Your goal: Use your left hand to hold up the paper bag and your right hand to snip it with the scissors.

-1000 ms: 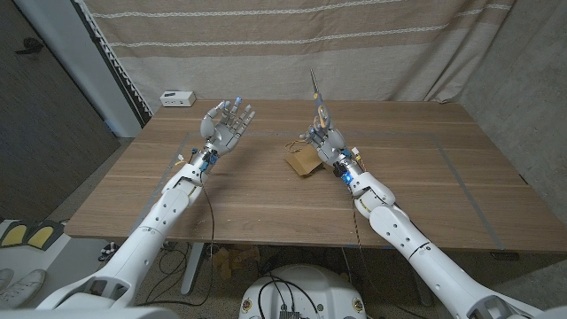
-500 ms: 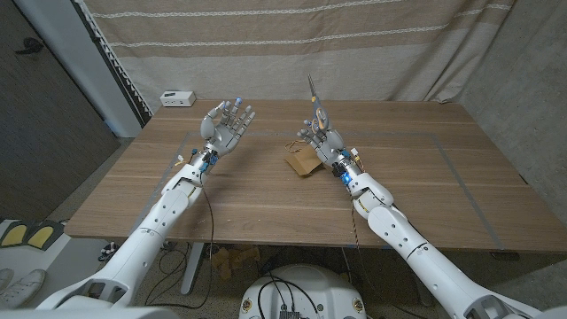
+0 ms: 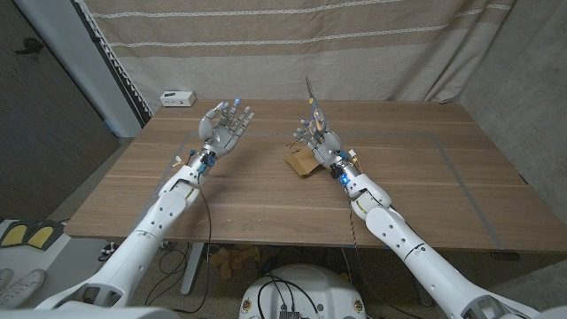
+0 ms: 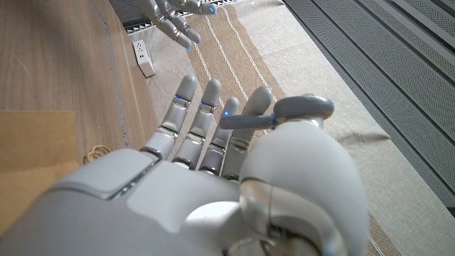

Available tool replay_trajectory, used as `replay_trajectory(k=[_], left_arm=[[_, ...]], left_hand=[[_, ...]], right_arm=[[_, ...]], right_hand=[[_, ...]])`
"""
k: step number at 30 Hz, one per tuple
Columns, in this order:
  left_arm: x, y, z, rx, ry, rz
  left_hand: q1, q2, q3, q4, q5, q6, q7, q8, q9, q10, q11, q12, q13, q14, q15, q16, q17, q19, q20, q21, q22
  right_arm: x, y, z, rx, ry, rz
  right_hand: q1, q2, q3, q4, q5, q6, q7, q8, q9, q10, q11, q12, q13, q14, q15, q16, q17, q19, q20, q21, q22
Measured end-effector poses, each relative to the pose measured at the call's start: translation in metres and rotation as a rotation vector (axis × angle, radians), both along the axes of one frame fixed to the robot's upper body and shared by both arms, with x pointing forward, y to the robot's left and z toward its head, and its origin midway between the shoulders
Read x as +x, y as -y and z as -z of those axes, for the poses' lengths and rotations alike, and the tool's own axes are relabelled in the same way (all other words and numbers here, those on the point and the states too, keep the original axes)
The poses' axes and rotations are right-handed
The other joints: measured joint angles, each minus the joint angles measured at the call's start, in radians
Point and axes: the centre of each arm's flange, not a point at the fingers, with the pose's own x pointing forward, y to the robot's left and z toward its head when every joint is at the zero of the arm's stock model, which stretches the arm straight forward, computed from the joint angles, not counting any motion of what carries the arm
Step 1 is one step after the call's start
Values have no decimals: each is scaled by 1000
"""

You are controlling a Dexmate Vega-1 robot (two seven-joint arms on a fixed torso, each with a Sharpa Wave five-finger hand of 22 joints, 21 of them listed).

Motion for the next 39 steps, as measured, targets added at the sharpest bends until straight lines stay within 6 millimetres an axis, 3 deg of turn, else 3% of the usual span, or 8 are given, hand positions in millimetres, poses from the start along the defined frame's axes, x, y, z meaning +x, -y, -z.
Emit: replay_trajectory(k=[4,8,9,14,20,24,31,39], left_arm=[[-3,0,1,0,1,0],[-5,0,1,1,4,-1],[-5,0,1,1,4,-1],[-9,-1,3,1,5,-3],[-12,-1,4,-1,3,-2],[-13,-1,6,0,3,-1],[-15,0,8,-5,0,2],[-18,1,11,-7,-1,2]], left_hand=[[0,0,0,0,0,0,0,0,0,0,0,0,0,0,0,0,0,0,0,0,0],[-5,5,0,0,0,0,0,0,0,6,6,0,0,0,0,0,0,0,0,0,0],[-5,5,0,0,0,0,0,0,0,6,6,0,0,0,0,0,0,0,0,0,0],[-5,5,0,0,0,4,4,0,0,5,5,0,0,0,0,0,0,0,0,0,0],[-5,5,0,0,0,9,2,0,0,9,2,-4,0,0,0,0,0,0,0,0,0],[-5,5,0,0,0,9,2,0,0,9,2,-4,0,0,0,0,0,0,0,0,0],[-5,5,0,0,0,9,2,-4,0,9,2,-4,0,0,0,0,0,0,0,0,0],[-5,5,0,0,0,9,2,-4,0,9,2,-4,0,0,0,0,0,0,0,0,0]], right_arm=[[0,-2,1,3,-1,-14],[1,-4,1,0,5,-29],[1,-4,1,-1,6,-30],[1,-7,-2,-22,36,-59],[2,-10,-5,-61,81,-88],[-1,-11,-5,-71,100,-104],[2,-13,-8,-94,128,-126],[1,-15,-9,-101,157,-150]], right_hand=[[0,0,0,1,0,2,2,0,0,7,-7,-14,-16,-22,0,-12,-5,-38,11,-16,-7],[-43,-20,-19,19,0,-29,-7,0,15,-3,3,-37,-34,-61,3,-33,-9,-72,37,-34,-14],[-53,-19,-21,21,0,-51,-4,23,23,-15,6,-44,-39,-78,3,-40,-11,-79,42,-39,-16],[-78,-39,-22,22,11,-263,-16,54,111,-140,31,-112,-72,-232,7,-121,-37,-139,66,-81,-19],[-66,-28,3,-3,37,-505,-25,83,222,-258,60,-169,-91,-368,10,-205,-70,-199,81,-127,-19],[-31,-13,17,-17,51,-588,-18,101,270,-300,78,-185,-92,-402,10,-233,-82,-207,80,-139,-19],[-19,-13,18,-18,58,-678,-3,124,271,-346,95,-204,-92,-435,25,-268,-99,-235,89,-159,-23],[-64,-35,-6,6,58,-832,45,164,272,-416,151,-233,-92,-467,56,-319,-116,-272,119,-197,-24]])
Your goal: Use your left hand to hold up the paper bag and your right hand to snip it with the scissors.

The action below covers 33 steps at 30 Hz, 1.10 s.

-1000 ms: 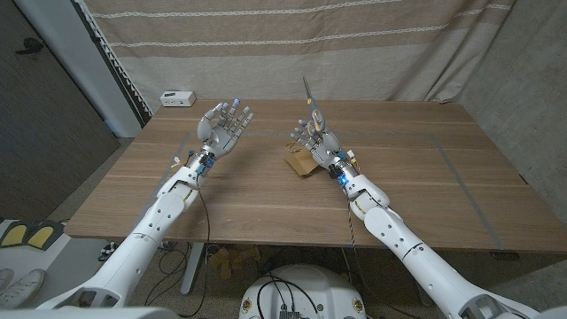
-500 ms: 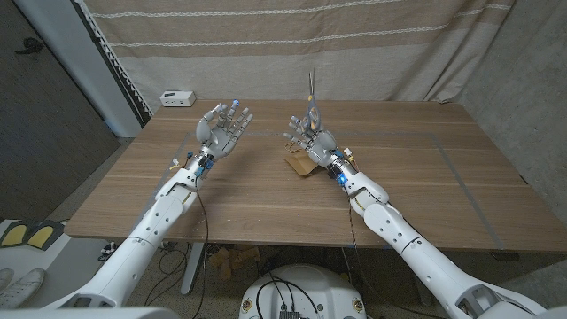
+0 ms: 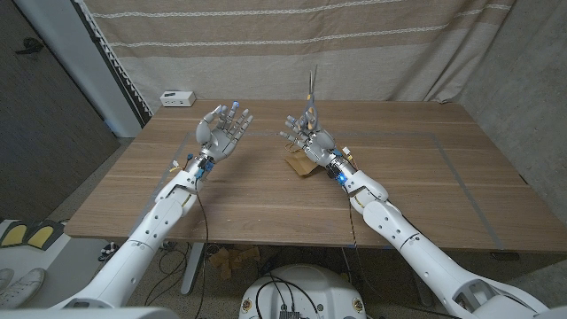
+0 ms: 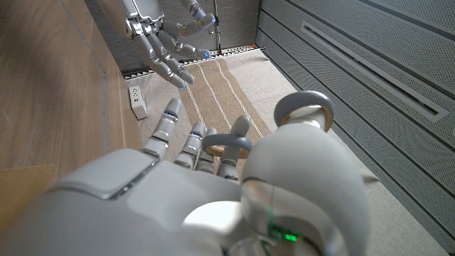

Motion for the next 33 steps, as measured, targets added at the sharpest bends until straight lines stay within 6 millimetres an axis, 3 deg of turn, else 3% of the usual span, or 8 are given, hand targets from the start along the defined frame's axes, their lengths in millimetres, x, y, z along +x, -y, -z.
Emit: replay_trajectory(k=[3,15,33], left_arm=[[-1,0,1,0,0,-1],[-3,3,2,10,9,-3],[5,-10,-17,114,66,-74]], left_hand=[[0,0,0,0,0,0,0,0,0,0,0,0,0,0,0,0,0,0,0,0,0],[0,0,0,0,0,0,0,-4,0,0,0,0,0,0,0,0,0,0,0,0,0],[-4,-4,0,0,0,-34,-3,-27,0,0,0,-5,0,0,0,0,0,0,0,0,0]], right_arm=[[-1,0,0,-2,6,-5],[-5,2,5,-2,5,5],[-14,4,12,-11,-23,45]], right_hand=[[-14,-1,-5,5,0,-11,10,10,43,-7,7,-2,0,-7,7,-4,0,1,14,-8,0],[-10,14,-2,2,0,21,1,18,44,36,5,22,7,10,-10,-19,-5,33,3,-16,0],[-15,19,-2,2,7,27,-5,22,44,48,0,23,18,10,-10,-37,-5,33,3,-32,0]])
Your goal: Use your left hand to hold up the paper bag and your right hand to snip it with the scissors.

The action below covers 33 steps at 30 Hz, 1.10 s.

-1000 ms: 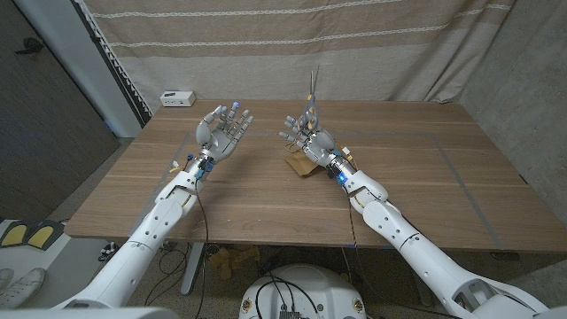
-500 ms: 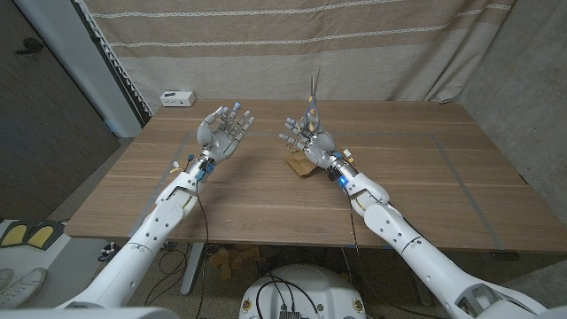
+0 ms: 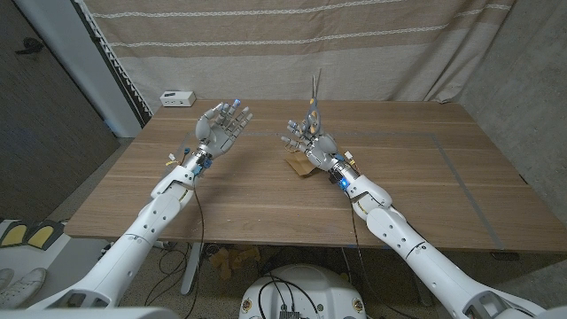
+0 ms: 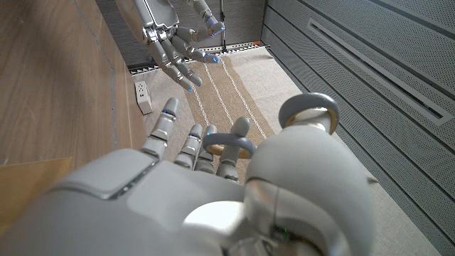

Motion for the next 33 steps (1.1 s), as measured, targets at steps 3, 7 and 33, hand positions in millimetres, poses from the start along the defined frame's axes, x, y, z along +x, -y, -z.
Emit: replay_trajectory(k=[3,7,33], left_arm=[[0,-1,-1,18,6,-16],[0,-2,-2,53,14,-40],[1,-7,-10,282,81,-185]], left_hand=[[-4,-4,0,0,0,-17,3,-9,2,0,0,0,0,0,0,0,0,0,0,0,0],[-8,-8,0,0,0,-47,-6,-25,2,0,0,0,0,0,0,0,0,0,0,0,0],[-11,-11,-18,-12,0,-167,-18,-80,21,-19,0,-15,0,-14,4,-15,-2,0,0,-8,-3]], right_arm=[[-1,0,1,-1,-5,2],[-4,0,2,-3,-10,6],[-27,3,13,-39,-81,12]], right_hand=[[0,0,0,0,0,3,-3,0,0,0,0,0,3,0,0,-4,0,0,0,-5,0],[0,0,0,0,0,9,-2,0,0,0,0,0,3,0,0,-8,0,0,0,-10,0],[-4,4,0,0,0,37,-5,-5,0,12,-2,-2,7,0,8,-30,0,-4,4,-34,0]])
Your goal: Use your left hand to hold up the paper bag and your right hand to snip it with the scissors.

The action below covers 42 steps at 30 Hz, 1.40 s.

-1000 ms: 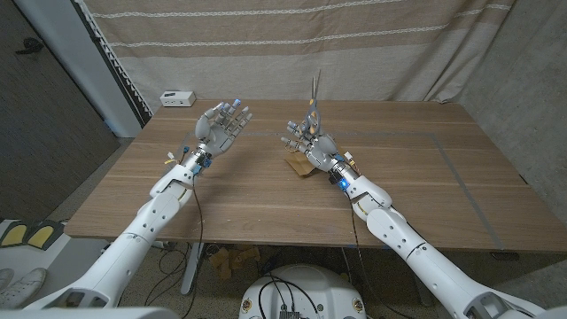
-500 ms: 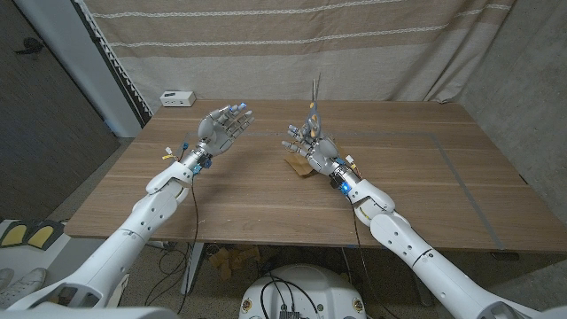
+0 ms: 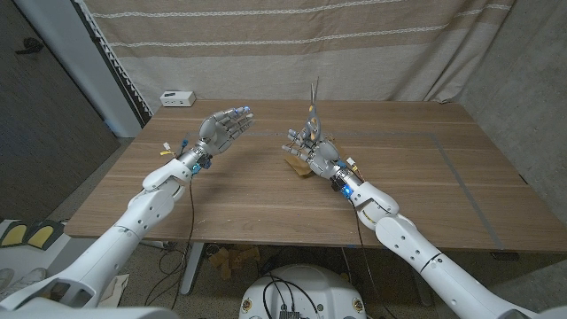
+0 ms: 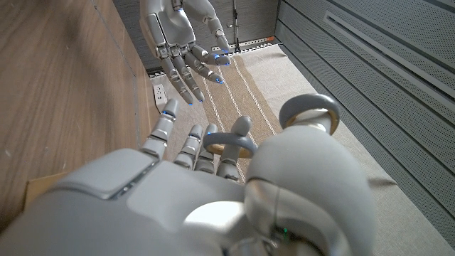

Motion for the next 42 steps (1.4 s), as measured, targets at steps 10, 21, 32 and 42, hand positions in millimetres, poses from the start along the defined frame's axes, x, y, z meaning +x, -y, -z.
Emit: replay_trajectory(k=[10,21,32,42], left_arm=[[0,0,-7,101,60,-96],[-1,0,-14,231,134,-192],[-4,5,-20,394,213,-266],[-5,12,-21,509,258,-269]], left_hand=[[29,-15,-7,-7,1,-44,-5,-13,7,-8,-2,-8,0,-13,-2,-5,-11,-25,4,-21,-7],[87,-26,-53,-17,19,-229,-25,-64,14,-44,-2,-17,5,-25,0,-9,-23,-21,0,-55,-18],[97,-25,-65,-15,23,-231,-24,-58,17,-44,-2,-17,5,-37,-1,-13,-23,-21,0,-62,-18],[108,-23,-80,-17,23,-241,-27,-58,18,-55,-2,-17,5,-50,0,-15,-28,-21,0,-70,-18]], right_arm=[[-11,3,1,-13,-41,1],[-22,9,2,-24,-88,-2],[-31,10,0,-21,-102,-20],[-38,7,1,-6,-108,-45]], right_hand=[[-4,4,0,0,0,0,0,1,1,0,0,0,0,0,0,-2,3,0,0,0,0],[-4,4,0,0,0,7,7,5,5,2,2,-1,0,4,4,-11,3,6,5,-8,0],[-4,4,0,0,0,7,7,4,5,11,4,-3,0,7,7,-15,3,9,9,-17,0],[-9,9,0,0,0,12,2,9,5,11,4,-3,0,7,7,-22,3,13,5,-23,0]])
